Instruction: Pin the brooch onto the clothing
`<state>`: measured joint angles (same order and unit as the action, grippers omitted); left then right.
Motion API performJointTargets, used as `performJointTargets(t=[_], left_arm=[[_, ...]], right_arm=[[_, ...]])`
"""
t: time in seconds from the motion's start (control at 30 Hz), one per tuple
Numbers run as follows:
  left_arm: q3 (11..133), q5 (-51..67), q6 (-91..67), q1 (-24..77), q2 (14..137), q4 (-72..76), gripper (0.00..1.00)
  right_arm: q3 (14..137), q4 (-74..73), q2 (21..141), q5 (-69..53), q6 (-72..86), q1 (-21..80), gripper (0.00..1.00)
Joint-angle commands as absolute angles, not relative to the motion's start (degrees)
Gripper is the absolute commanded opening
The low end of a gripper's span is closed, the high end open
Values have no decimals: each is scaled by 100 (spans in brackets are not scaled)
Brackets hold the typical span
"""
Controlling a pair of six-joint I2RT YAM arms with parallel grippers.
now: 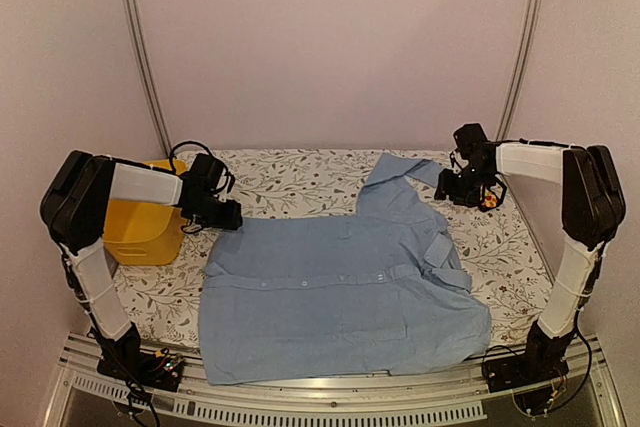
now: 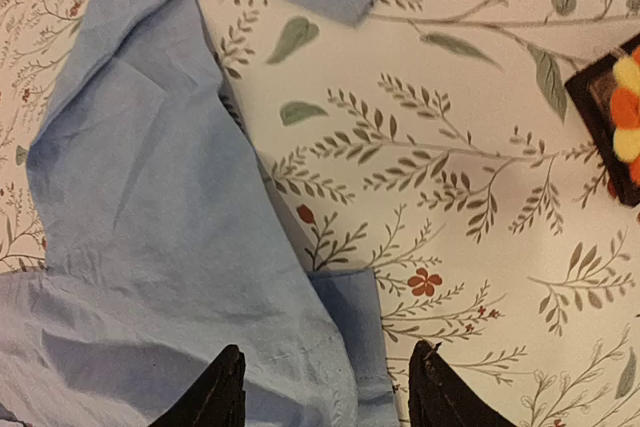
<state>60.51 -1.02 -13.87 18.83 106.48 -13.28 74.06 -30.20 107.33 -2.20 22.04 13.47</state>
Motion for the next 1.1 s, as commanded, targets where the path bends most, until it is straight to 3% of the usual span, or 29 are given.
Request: performJointTargets(t=[0.0,0.2,0.33,0.43,0.63,0.7,0.83,1.03,1.07], left_arm=[[6313,-228,-1198,1999,10274,-1350,60],[6497,-219,-998,2260,10000,-1479,67],[6569,-290,-927,2399,9897,-1607,70],[6581,-237,-943,2463,9877,-1618,70],[6744,-300,-920,2652,10054,-1692,70],[6812,-370,-888,2709,10103,-1756,70],[6904,-369,-815,2751,10144,-1768,70],[6990,-344,-806,2768,10075,-1814,70],[6973,-319,-802,2769,10042,-1799,70]], right_arm=[[8592,-3073,10867,464,1917,1327,57],[10155,-3140,12287,544,1636,1042,60],[11386,-3335,13329,499,1385,894,76],[12100,-3328,14160,563,1064,861,96],[13732,-4284,15738,-403,984,860,98],[13440,-4368,15757,-507,1139,937,94],[13131,-4255,15478,-274,981,1238,74],[13164,-4096,15312,-604,1136,1187,6],[13170,-4031,15245,-663,1163,1166,0]])
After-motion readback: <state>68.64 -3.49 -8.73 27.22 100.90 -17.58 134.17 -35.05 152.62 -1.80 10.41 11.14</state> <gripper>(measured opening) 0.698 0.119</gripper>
